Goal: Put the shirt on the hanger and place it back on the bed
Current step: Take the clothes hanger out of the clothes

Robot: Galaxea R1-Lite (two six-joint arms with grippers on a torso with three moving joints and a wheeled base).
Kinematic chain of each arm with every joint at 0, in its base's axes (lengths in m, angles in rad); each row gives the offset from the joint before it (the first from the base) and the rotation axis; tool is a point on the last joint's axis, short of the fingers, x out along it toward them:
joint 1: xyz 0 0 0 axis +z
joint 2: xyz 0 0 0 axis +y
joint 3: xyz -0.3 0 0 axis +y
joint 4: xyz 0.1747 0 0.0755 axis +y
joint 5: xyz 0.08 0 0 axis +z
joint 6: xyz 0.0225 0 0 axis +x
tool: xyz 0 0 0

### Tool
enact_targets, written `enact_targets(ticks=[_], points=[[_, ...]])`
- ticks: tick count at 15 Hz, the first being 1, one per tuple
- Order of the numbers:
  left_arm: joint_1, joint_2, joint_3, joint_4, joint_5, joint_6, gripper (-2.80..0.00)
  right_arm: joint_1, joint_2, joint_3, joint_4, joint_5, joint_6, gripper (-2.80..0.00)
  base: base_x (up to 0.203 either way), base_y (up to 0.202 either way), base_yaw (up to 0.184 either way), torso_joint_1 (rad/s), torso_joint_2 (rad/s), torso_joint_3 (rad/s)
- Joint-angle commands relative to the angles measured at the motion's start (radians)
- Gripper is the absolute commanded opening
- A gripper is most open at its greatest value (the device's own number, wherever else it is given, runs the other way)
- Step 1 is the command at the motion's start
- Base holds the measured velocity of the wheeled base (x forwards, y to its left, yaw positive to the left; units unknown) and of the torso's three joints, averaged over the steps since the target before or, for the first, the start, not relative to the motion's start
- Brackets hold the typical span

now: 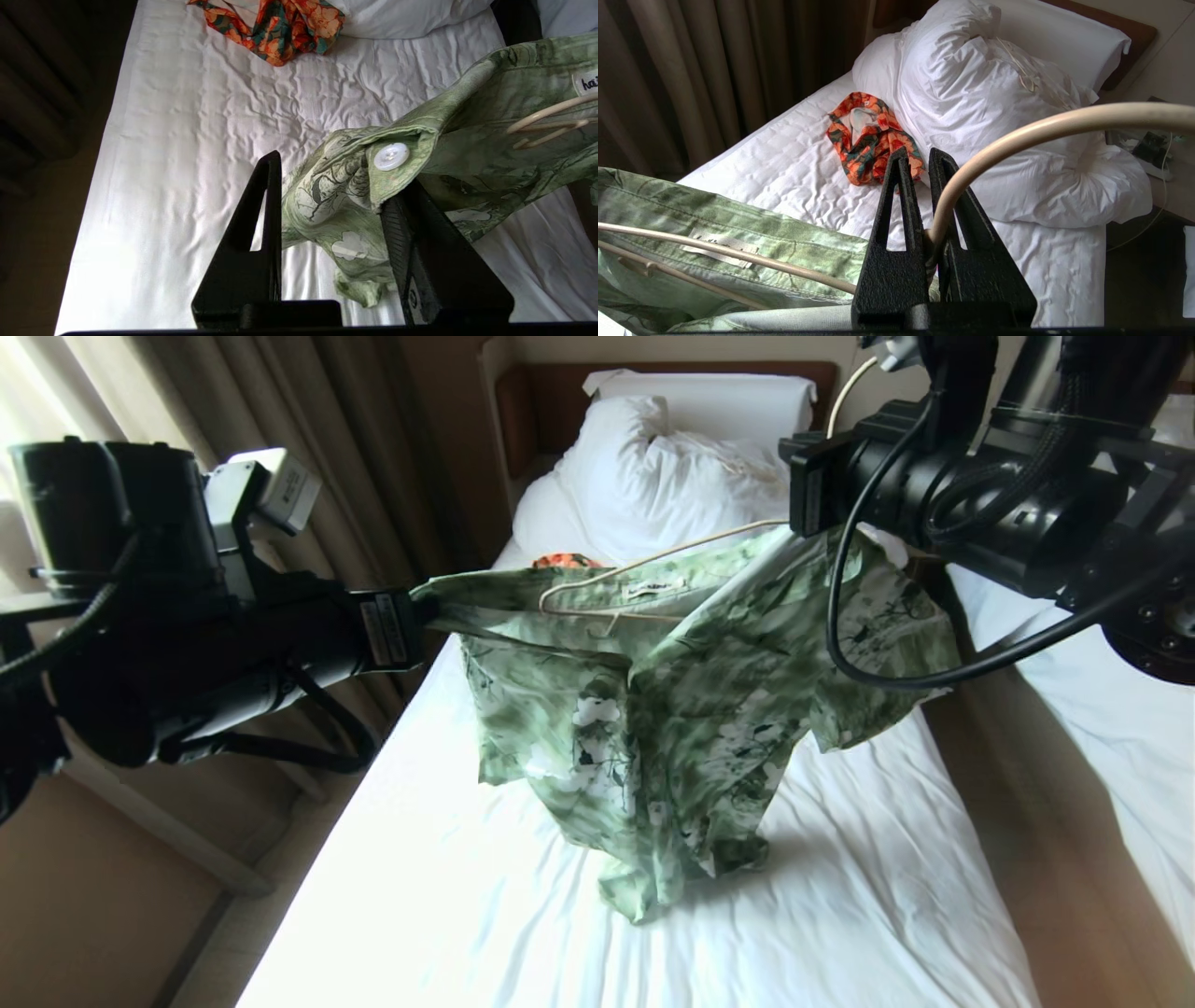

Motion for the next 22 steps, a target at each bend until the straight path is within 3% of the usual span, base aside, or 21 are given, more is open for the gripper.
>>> enact_targets(ticks=[1, 5, 8, 11, 12, 13, 15, 18, 20, 22], points=[[0.002, -0.019, 0.036, -0.002, -0.011, -0.005, 0.0, 0.003, 0.018, -0.001, -0.004, 0.002, -0.004, -2.8, 0.0, 0.0, 0.0, 0.0, 0.0, 0.0], [0.075, -0.139, 0.204, -0.004, -0.124, -0.011, 0.0, 0.005, 0.049, -0.005, -0.004, 0.003, -0.032, -2.8, 0.0, 0.0, 0.0, 0.0, 0.0, 0.0], [0.184, -0.226, 0.323, 0.004, -0.312, -0.019, 0.0, 0.029, 0.067, -0.005, -0.006, -0.002, -0.03, -2.8, 0.0, 0.0, 0.0, 0.0, 0.0, 0.0], [0.237, -0.235, 0.345, -0.001, -0.324, -0.023, 0.0, 0.034, 0.07, -0.005, -0.004, -0.002, -0.03, -2.8, 0.0, 0.0, 0.0, 0.0, 0.0, 0.0], [0.276, -0.244, 0.378, -0.003, -0.338, -0.027, -1.74, 0.034, 0.078, -0.003, -0.005, -0.002, -0.03, -2.8, 0.0, 0.0, 0.0, 0.0, 0.0, 0.0], [0.316, -0.274, 0.422, -0.009, -0.365, -0.036, -2.8, 0.034, 0.085, -0.003, -0.004, -0.002, -0.03, -2.8, 0.0, 0.0, 0.0, 0.0, 0.0, 0.0], [0.389, -0.364, 0.491, -0.019, -0.412, -0.066, -2.8, 0.033, 0.105, 0.002, -0.006, -0.004, -0.015, -2.8, 0.0, 0.0, 0.0, 0.0, 0.0, 0.0], [0.501, -0.49, 0.599, -0.02, -0.453, -0.087, -2.8, 0.03, 0.148, 0.009, -0.006, -0.001, 0.14, -2.8, 0.0, 0.0, 0.0, 0.0, 0.0, 0.0], [0.57, -0.554, 0.642, -0.018, -0.463, -0.089, -2.8, 0.027, 0.17, 0.007, -0.015, -0.002, 0.352, -2.8, 0.0, 0.0, 0.0, 0.0, 0.0, 0.0], [0.593, -0.608, 0.647, -0.017, -0.466, -0.1, -2.8, 0.019, 0.192, 0.011, -0.007, -0.033, 0.562, -2.8, 0.0, 0.0, 0.0, 0.0, 0.0, 0.0]])
